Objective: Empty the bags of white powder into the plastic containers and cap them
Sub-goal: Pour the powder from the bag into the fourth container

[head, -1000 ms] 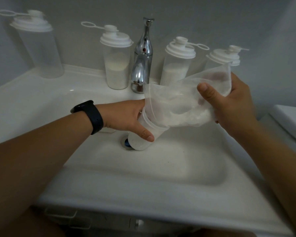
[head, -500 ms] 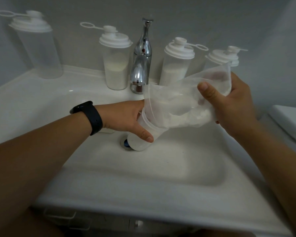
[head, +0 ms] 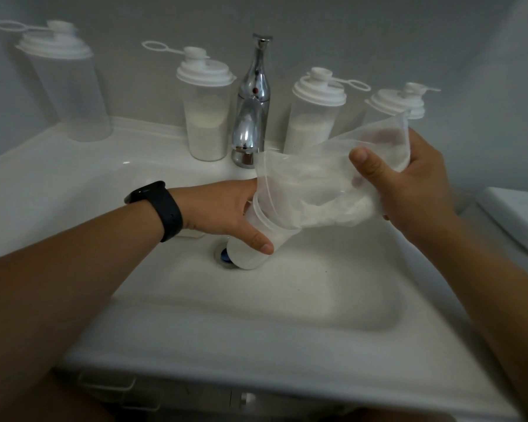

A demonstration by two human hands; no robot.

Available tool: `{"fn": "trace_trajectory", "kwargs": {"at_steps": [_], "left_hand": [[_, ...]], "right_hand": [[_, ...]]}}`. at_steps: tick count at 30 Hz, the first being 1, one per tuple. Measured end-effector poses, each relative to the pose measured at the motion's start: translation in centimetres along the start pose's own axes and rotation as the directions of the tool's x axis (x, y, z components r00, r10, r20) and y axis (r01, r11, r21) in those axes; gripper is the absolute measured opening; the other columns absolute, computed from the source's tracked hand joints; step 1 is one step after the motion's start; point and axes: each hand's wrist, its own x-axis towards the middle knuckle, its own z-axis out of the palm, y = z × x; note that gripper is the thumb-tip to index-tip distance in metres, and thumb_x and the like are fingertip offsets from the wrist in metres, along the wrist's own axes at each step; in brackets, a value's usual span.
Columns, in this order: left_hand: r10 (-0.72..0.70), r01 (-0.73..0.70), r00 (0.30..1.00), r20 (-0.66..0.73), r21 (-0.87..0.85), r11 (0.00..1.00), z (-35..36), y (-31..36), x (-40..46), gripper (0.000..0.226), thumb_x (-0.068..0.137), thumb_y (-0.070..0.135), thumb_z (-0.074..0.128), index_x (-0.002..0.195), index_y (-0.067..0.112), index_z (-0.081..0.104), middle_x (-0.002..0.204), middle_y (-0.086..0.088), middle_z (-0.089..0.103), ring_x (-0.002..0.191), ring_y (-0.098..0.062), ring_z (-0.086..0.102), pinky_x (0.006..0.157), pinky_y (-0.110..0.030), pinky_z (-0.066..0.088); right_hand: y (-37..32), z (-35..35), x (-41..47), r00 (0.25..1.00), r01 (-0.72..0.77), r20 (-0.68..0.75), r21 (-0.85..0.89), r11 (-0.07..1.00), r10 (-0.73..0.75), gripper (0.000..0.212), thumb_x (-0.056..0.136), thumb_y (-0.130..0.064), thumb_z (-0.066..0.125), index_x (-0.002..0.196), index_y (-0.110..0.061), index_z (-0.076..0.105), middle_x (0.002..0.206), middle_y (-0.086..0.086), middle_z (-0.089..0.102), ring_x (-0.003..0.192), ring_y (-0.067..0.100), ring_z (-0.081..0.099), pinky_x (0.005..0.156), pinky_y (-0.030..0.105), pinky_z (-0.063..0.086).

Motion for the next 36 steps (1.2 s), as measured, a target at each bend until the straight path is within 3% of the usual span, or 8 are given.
{"fn": "trace_trajectory", "kwargs": {"at_steps": [6,8,12,18,20,27,36], "left_hand": [[-0.007,0.007,1.0,0.012,0.003,1.0,-0.12,0.0,-0.12,0.093,0.068,0.04,0.095,0.144,0.041,0.042,0.136,0.024,0.061,0.127,0.001,0.057,0.114,-0.039,0.046],[-0.003,0.003,1.0,0.013,0.005,1.0,-0.08,0.09,-0.11,0.095,0.065,0.045,0.095,0.144,0.041,0.043,0.136,0.024,0.061,0.126,0.001,0.058,0.114,-0.039,0.046],[0.003,-0.003,1.0,0.0,0.014,1.0,-0.07,0.04,-0.08,0.1,0.059,0.056,0.09,0.146,0.038,0.043,0.136,0.024,0.061,0.127,0.0,0.057,0.114,-0.039,0.045],[-0.003,0.003,1.0,0.005,0.018,1.0,-0.1,0.08,-0.18,0.094,0.067,0.044,0.095,0.145,0.038,0.043,0.135,0.025,0.061,0.125,0.003,0.058,0.114,-0.038,0.046],[-0.002,0.002,1.0,0.002,0.015,1.0,-0.09,0.08,-0.1,0.096,0.064,0.049,0.093,0.145,0.038,0.044,0.134,0.025,0.062,0.125,0.002,0.058,0.113,-0.038,0.046],[-0.005,0.005,1.0,0.001,0.012,1.0,-0.06,0.34,-0.21,0.089,0.065,0.043,0.092,0.142,0.038,0.046,0.132,0.025,0.063,0.123,0.004,0.059,0.113,-0.035,0.046],[-0.004,0.004,1.0,-0.005,0.016,1.0,-0.12,0.23,-0.18,0.093,0.065,0.044,0.094,0.144,0.037,0.045,0.135,0.023,0.062,0.125,0.001,0.058,0.114,-0.038,0.045]], "right_hand": [[0.07,0.07,0.19,0.999,0.028,-0.039,0.005,1.0,-0.028,0.018,0.089,-0.041,0.074,0.104,-0.033,0.066,0.086,-0.023,0.073,0.08,0.001,0.071,0.061,0.014,0.051],[0.02,0.06,0.18,0.998,0.038,-0.051,0.01,0.999,-0.037,0.021,0.087,-0.047,0.074,0.103,-0.036,0.066,0.088,-0.022,0.074,0.083,0.004,0.072,0.064,0.017,0.053],[0.06,0.11,0.08,1.0,0.03,-0.006,-0.021,0.999,-0.03,0.017,0.09,-0.044,0.074,0.102,-0.036,0.065,0.083,-0.022,0.073,0.075,0.002,0.07,0.056,0.012,0.048],[-0.11,-0.03,0.04,0.999,0.046,-0.011,-0.029,0.999,-0.046,0.014,0.091,-0.041,0.072,0.101,-0.036,0.065,0.081,-0.022,0.073,0.073,0.003,0.071,0.055,0.012,0.049],[0.04,-0.05,-0.02,0.999,0.052,-0.016,-0.029,0.998,-0.052,0.014,0.091,-0.04,0.073,0.102,-0.035,0.065,0.081,-0.02,0.073,0.073,0.004,0.071,0.056,0.012,0.049],[0.12,-0.01,0.11,0.997,0.079,-0.004,-0.074,0.994,-0.08,0.019,0.09,-0.04,0.074,0.105,-0.032,0.065,0.087,-0.029,0.071,0.082,-0.002,0.07,0.071,0.013,0.052],[0.29,0.0,0.26,0.997,0.072,-0.013,-0.074,0.995,-0.073,0.026,0.088,-0.042,0.074,0.109,-0.028,0.067,0.091,-0.03,0.072,0.088,-0.002,0.07,0.076,0.015,0.053]]}}
